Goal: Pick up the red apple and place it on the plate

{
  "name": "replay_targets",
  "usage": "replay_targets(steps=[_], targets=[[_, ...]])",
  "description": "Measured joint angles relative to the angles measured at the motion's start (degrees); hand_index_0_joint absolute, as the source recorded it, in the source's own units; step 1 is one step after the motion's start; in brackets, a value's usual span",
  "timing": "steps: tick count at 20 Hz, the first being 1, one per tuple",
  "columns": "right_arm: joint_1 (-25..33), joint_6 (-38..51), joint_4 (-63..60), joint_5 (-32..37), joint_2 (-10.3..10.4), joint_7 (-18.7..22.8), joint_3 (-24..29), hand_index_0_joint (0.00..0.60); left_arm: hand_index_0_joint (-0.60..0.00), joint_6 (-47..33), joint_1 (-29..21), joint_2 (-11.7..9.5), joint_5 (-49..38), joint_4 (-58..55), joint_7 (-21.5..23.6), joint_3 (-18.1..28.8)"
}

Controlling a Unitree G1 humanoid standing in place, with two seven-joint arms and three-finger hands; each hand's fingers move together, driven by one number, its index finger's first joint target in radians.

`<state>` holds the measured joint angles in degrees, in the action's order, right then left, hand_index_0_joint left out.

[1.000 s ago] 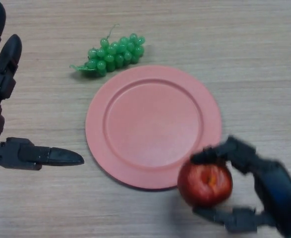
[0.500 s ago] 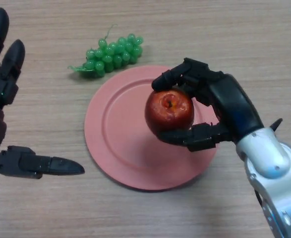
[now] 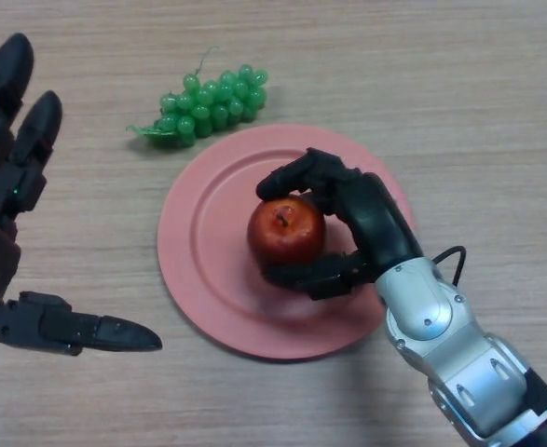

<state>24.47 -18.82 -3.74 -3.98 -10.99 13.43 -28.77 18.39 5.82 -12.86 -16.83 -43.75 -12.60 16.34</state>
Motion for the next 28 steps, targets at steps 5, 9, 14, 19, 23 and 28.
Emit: replay_targets(steps=[5,9,14,19,23,28], targets=[[-0.15,0.57,-0.45,2.41,-0.05,3.28,-0.09,0.000,0.000,-0.67,0.57,0.72,2.86,-0.06,-0.10,-2.91],[-3.35,1.33,8.80,2.50,-0.06,-2.15,1.61,0.000,0.000,-1.16,0.50,0.73,2.83,-1.08,-0.10,-2.74],[-6.83,1.06,17.86,11.38,-0.02,-1.03,8.87,0.000,0.000,-1.26,-0.79,0.69,2.67,-0.65,0.07,-2.58],[-16.04,-5.81,36.83,15.55,0.09,-3.67,16.92,0.000,0.000,-0.74,-3.05,0.17,2.69,-1.12,0.74,-4.35],[-23.88,-5.12,42.67,11.26,-0.02,-15.42,22.72,0.000,0.000,6.19,-5.18,-0.64,2.65,-3.88,4.56,-5.04],[-28.15,-3.05,46.12,8.32,-0.22,-19.38,25.55,0.000,0.000,6.50,-5.22,-0.69,2.57,-3.94,4.83,-5.67]])
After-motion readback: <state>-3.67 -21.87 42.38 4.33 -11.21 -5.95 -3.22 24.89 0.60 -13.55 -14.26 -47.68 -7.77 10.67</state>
